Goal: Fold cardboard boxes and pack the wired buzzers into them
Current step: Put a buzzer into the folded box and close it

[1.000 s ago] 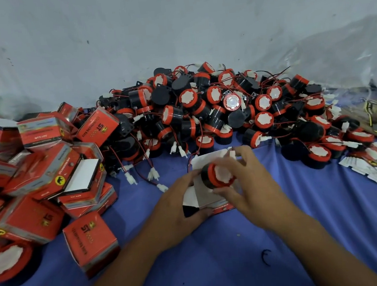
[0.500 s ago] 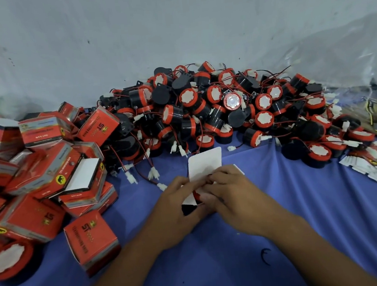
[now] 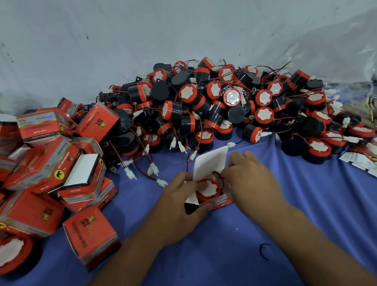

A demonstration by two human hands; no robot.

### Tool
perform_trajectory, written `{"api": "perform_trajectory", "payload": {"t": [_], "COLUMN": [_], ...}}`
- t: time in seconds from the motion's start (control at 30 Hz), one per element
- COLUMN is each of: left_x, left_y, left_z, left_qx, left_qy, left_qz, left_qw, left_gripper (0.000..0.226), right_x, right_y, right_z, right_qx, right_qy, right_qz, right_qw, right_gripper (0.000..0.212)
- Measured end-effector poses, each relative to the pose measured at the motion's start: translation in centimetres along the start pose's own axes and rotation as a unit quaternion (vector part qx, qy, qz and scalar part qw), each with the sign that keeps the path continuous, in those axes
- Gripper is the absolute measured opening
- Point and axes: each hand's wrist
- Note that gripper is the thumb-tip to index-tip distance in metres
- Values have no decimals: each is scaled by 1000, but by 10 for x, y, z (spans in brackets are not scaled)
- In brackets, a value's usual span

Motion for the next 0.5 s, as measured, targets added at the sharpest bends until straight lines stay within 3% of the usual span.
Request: {"api": "perform_trajectory", "payload": {"t": [0.13,0.33,0.5], "left_x": [-3,-4,-2], "left_y": [0,0,-1], "left_z": [2,0,0], "left_qx": [-30,3,1], "left_qy": [3,13,16], "left_qz": [-2,33,44], "left_qw": [1000,999,999], "left_gripper": [42,46,47], "right_x": [-8,-7,-10], "right_y": [-5,-6,0], "right_z": [-12,-3,-6], "right_qx": [7,35,57], "right_qy": [10,-46,-66], "right_qz": [-5,-8,-20], "right_qw": [1000,998,996], "right_gripper": [24,16,29]}}
Point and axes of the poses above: each hand's wrist, its own y-axis away from the middle knuckle, its own x-axis out of the back of the hand, z = x × y, and after that the axes turned 1 degree about -z, right-handed
